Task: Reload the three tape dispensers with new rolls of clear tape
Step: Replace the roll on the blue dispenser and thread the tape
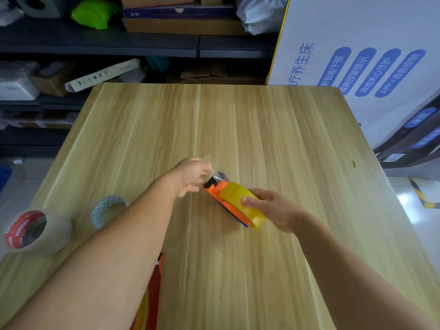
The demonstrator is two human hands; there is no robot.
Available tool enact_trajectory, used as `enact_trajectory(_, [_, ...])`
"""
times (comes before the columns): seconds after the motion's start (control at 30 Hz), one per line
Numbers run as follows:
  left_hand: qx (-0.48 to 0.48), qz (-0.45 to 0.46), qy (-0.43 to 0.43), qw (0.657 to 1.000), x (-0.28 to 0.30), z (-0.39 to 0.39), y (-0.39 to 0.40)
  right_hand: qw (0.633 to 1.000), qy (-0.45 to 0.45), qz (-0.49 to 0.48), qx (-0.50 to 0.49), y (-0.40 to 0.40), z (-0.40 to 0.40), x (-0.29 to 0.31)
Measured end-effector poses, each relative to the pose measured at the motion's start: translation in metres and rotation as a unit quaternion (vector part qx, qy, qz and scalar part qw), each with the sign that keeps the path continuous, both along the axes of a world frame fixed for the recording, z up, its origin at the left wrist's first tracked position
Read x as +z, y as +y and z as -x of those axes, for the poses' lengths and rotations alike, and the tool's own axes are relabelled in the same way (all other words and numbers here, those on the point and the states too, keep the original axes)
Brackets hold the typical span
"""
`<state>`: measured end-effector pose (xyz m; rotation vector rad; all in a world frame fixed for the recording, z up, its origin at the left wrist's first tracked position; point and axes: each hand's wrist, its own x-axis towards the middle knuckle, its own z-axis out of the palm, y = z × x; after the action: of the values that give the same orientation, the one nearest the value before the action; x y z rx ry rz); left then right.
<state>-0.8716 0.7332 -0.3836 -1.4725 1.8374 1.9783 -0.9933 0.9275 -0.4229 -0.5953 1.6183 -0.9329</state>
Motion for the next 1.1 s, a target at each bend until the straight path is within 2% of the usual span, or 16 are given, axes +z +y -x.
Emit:
enact_trajectory(0.17, [0.016, 0.012, 0.032, 0.999, 0.000, -0.004, -0.004, 0.999, -0.043, 0.013, -0.017, 0.001, 0.000, 0.001])
enact_trajectory(0.23, [0.011, 0.007, 0.043, 0.999, -0.005, -0.007, -0.007, 0.999, -0.033, -0.002, -0.007, -0.001, 0.000, 0.006])
enact_trajectory(0.37, [-0.016, 0.023, 0.046, 0.999, -0.007, -0.008, -0.003, 0.992, 0.083, -0.087, 0.042, -0.019, -0.007, 0.019])
enact_trajectory(0.47, [-0.025, 0.049, 0.046, 0.997, -0.007, -0.009, -0.003, 0.977, 0.161, -0.133, 0.036, -0.029, -0.012, 0.025])
enact_trajectory(0.63, [-0.027, 0.126, 0.028, 0.991, -0.005, -0.011, -0.002, 0.966, 0.210, -0.142, 0.046, -0.036, -0.024, 0.030])
enact_trajectory(0.8, [0.016, 0.178, 0.030, 0.983, -0.009, -0.013, -0.001, 0.969, 0.210, -0.124, 0.039, -0.038, -0.027, 0.031])
enact_trajectory(0.93, [0.065, 0.178, 0.043, 0.981, -0.011, -0.015, 0.002, 0.973, 0.199, -0.117, 0.020, -0.038, -0.026, 0.030])
enact_trajectory(1.1, [0.117, 0.182, 0.067, 0.974, -0.011, -0.016, 0.005, 0.987, 0.134, -0.084, -0.015, -0.036, -0.028, 0.035])
